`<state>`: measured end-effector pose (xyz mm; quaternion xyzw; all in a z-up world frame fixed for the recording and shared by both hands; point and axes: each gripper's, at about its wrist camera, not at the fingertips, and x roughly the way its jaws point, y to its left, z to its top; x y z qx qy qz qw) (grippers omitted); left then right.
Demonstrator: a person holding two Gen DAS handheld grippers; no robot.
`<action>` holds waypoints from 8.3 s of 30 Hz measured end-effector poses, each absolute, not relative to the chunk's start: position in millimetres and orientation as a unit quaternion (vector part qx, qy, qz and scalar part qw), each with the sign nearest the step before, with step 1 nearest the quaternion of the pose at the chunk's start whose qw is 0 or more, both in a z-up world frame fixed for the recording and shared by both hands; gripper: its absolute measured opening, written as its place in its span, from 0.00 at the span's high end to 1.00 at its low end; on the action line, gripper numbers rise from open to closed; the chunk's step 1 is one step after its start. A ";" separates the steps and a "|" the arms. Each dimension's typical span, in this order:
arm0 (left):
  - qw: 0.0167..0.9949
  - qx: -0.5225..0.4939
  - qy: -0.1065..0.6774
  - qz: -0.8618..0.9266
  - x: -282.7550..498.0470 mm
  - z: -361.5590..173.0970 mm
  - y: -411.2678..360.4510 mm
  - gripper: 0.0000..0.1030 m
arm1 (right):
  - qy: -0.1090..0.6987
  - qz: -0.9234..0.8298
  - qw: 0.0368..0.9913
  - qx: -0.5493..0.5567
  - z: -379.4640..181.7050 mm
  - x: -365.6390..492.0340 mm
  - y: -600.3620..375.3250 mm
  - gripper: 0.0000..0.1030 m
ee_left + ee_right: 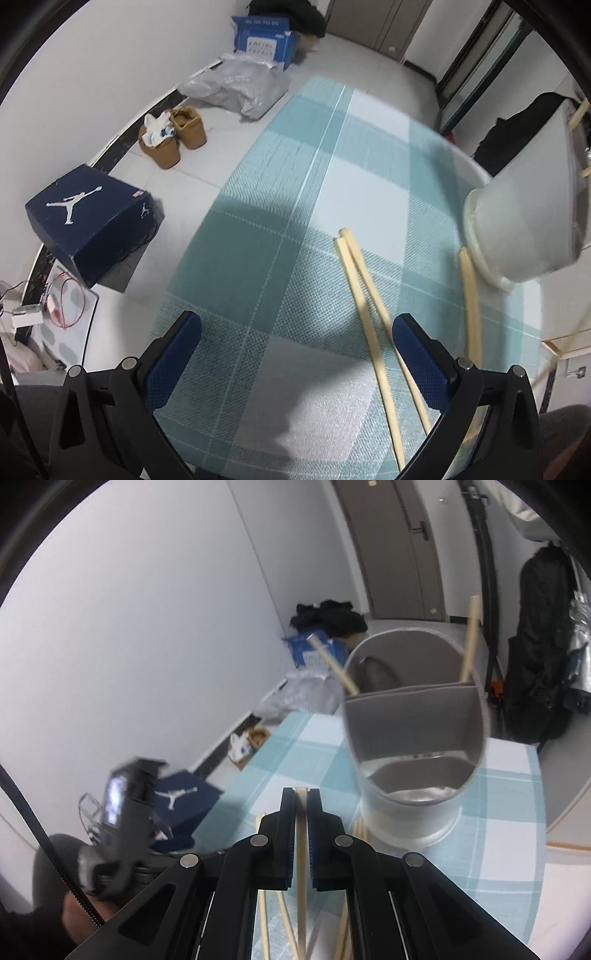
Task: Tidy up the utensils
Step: 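Lower the left gripper and close it on another wooden chopstick, then lift both chopsticks over the white holder and open both grippers to drop them, then pull both open grippers back from the holder toward the loose chopsticks, then lower the right gripper and close it on one wooden chopstick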
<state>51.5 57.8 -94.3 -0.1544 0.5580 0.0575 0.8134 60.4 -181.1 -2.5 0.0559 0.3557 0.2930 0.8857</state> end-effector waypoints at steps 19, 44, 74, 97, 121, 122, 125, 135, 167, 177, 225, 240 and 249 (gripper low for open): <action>0.814 -0.085 0.560 0.129 68.9 -98.1 42.2 0.15 | 0.314 0.255 0.909 0.096 18.1 60.0 -255.2 0.95; 0.863 -0.181 0.464 0.084 71.5 -56.8 30.3 0.97 | 0.303 0.248 0.915 0.099 20.7 52.8 -267.2 0.95; 0.937 -0.135 0.315 -0.067 11.0 54.9 -2.9 0.97 | 0.264 0.205 0.939 0.081 38.6 17.4 -258.9 0.95; 0.951 -0.134 0.257 -0.104 49.2 140.7 -31.3 0.97 | 0.209 0.224 0.948 0.087 126.3 51.3 -274.7 0.95; 0.946 -0.185 0.246 -0.098 143.6 144.0 -31.2 0.97 | 0.181 0.247 0.949 0.070 173.1 176.4 -264.8 0.95; 0.947 -0.180 0.247 -0.099 144.4 139.6 -32.8 0.97 | 0.186 0.248 0.948 0.068 168.7 179.8 -263.2 0.95; 0.947 -0.177 0.248 -0.102 147.7 128.7 -33.5 0.97 | 0.193 0.252 0.946 0.059 157.7 183.3 -261.1 0.95; 0.952 -0.156 0.229 -0.129 143.1 110.7 -34.4 0.97 | 0.225 0.262 0.938 0.039 120.3 184.0 -259.5 0.95; 0.921 -0.116 0.336 -0.161 120.2 89.5 -38.8 0.59 | 0.300 0.268 0.915 0.025 60.9 165.3 -252.5 0.88; 0.946 -0.102 0.298 -0.074 84.2 115.0 -25.1 0.29 | 0.270 0.238 0.932 0.035 83.0 127.4 -266.0 0.60; 0.942 -0.124 0.309 0.047 -1.6 11.5 14.3 0.01 | 0.295 0.188 0.937 -0.019 -1.2 7.3 -230.2 0.22; 0.907 -0.150 0.388 0.065 19.8 -23.0 38.5 0.01 | 0.455 0.158 0.873 -0.071 -96.7 61.2 -199.1 0.45; 0.898 -0.148 0.411 0.048 30.3 -30.7 35.9 0.01 | 0.478 0.168 0.857 -0.093 -113.5 71.5 -182.2 0.60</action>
